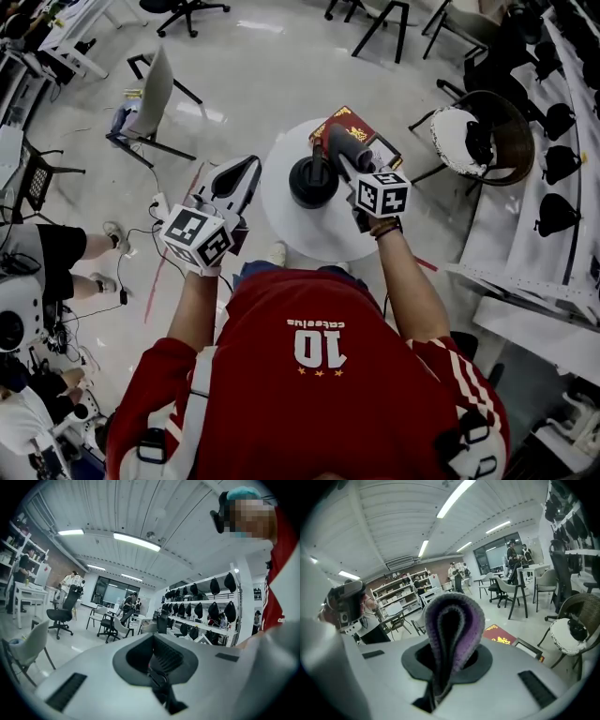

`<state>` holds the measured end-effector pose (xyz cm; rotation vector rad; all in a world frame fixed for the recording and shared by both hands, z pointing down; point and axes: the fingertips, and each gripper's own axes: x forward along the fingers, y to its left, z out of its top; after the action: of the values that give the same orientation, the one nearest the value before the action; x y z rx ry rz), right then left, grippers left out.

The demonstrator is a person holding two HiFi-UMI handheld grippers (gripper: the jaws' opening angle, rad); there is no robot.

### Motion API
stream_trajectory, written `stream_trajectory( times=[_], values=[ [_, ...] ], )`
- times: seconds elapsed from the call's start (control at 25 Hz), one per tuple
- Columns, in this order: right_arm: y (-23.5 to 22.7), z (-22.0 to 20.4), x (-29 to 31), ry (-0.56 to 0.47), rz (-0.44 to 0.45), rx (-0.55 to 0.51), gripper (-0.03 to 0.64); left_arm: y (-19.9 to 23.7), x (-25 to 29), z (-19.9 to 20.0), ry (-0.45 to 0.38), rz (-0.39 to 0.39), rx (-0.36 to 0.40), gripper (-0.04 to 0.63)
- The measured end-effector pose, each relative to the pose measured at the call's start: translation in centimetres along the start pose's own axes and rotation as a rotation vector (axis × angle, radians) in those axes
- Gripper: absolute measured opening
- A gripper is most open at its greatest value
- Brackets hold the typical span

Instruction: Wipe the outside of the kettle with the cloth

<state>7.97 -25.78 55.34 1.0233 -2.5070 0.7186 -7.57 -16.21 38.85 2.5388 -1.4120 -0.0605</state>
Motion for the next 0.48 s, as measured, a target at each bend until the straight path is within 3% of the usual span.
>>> stream_trajectory(
  times=[0.48],
  values=[
    [1.5,-2.7,-0.9,0.036,0.102,0.013,0.044,-3.0,-1.7,-1.3,-0.001,0.062,0.001,0.008]
  ],
)
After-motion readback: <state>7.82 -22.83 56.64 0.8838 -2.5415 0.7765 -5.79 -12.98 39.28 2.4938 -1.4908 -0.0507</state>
